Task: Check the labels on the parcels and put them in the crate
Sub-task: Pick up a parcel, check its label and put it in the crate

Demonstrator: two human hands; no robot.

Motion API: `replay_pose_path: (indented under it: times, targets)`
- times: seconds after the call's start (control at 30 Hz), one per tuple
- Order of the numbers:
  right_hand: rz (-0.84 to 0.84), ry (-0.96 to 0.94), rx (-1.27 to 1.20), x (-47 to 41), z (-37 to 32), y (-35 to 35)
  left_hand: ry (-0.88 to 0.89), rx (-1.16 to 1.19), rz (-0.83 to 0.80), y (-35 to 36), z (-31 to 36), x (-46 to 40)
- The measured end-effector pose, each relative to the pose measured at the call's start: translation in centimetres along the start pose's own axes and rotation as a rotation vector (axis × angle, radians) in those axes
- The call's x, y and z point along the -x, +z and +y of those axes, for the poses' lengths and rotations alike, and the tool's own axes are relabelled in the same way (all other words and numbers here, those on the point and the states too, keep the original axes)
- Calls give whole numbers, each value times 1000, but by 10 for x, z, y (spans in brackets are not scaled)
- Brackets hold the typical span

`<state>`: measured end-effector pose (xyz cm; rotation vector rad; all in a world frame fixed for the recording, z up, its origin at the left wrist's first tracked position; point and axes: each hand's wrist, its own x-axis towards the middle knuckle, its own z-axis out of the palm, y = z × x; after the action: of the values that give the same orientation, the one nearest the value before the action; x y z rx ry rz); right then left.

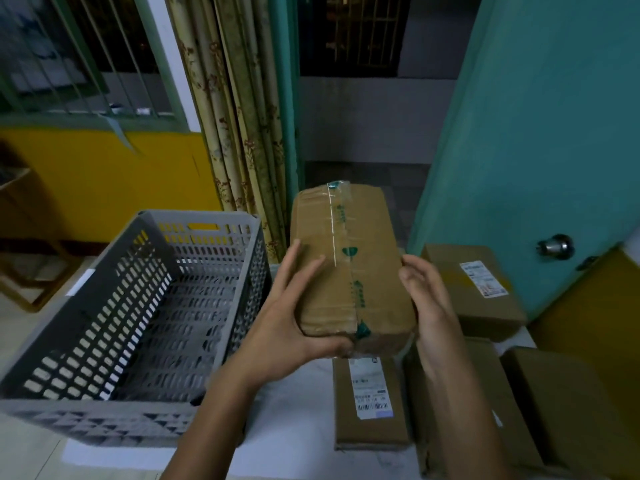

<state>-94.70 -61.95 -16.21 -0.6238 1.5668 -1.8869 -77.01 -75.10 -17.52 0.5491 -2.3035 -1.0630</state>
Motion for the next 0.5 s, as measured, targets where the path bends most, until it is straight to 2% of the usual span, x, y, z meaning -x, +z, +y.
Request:
replay_pose_path:
  times: [0.13,0.2,0.3,0.4,0.5]
  targets:
    - [-154,-28,1,5,-2,-5,-45,172,250,10,7,2]
    - [-242,-28,-2,10,2,-4,-85,251,329,16,11,1]
    - [-277,-33,69,15,4,-2,-136,308,402,22,15,1]
    - [-294,-30,126,18,4,-1,-157,396,360,20,15,3]
    - [-210,-54,112,22,4,1,-119,410,177,11,12,5]
